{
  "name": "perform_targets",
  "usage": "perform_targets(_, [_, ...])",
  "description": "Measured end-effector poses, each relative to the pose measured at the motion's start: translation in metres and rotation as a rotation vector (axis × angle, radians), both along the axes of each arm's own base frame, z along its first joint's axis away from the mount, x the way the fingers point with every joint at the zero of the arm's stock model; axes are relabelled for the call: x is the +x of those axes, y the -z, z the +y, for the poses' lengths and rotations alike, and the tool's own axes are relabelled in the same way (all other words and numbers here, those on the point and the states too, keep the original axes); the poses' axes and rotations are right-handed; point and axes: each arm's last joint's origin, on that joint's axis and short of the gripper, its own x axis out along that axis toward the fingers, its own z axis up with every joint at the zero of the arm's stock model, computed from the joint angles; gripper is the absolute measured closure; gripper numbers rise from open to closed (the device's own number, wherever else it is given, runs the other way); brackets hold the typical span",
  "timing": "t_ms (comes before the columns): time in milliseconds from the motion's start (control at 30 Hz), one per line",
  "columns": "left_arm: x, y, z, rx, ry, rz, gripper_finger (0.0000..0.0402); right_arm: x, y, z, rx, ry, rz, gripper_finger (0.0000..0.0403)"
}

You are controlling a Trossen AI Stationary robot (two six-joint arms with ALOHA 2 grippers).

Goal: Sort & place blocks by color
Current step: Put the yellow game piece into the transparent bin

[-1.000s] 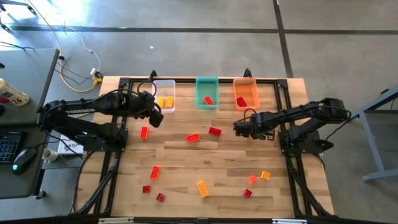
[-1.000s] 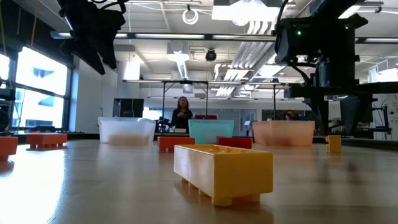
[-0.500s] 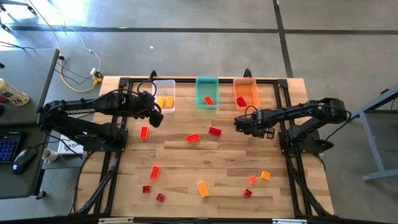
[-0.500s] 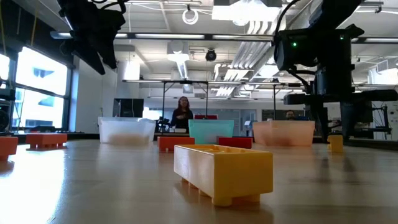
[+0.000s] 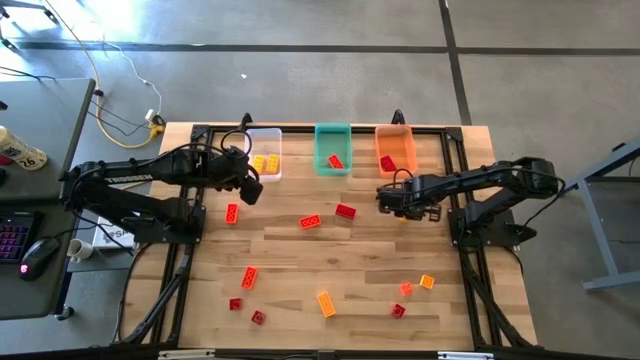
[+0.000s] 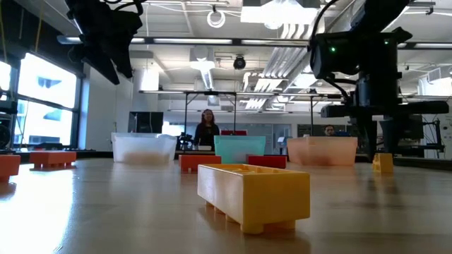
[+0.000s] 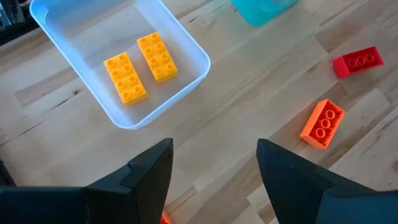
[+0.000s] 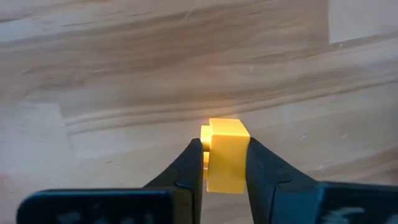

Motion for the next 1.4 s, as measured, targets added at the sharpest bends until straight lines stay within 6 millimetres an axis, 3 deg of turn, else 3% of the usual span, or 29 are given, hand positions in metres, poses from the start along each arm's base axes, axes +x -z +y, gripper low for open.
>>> perform_targets(333, [0.000,0.000,0.000,-0.007,0.004,-0.003,0.0181,0.014,-0.011,0.010,0.004,-0.089,-0.082,0.0343])
perform_targets(633, [0.003,-0.001,-0.001,-0.030,0.083,-0.026,0.0181,0.043,-0.051,0.021,-0.109,-0.186,-0.224,0.0342])
perform_targets(967, [0.016,-0.008,-0.002,-0.072,0.228,-0.182,0.0181,0.065,-0.100,0.026,-0.283,-0.293,-0.353,0.0342])
perform_targets(1200, [0.026,-0.017,-0.003,-0.089,0.363,-0.320,0.0181,0.076,-0.123,0.026,-0.356,-0.368,-0.443,0.0342])
perform_targets(1400, [0.033,-0.025,-0.002,0.018,0.480,-0.386,0.0181,0.087,-0.138,0.026,-0.413,-0.434,-0.557,0.0341])
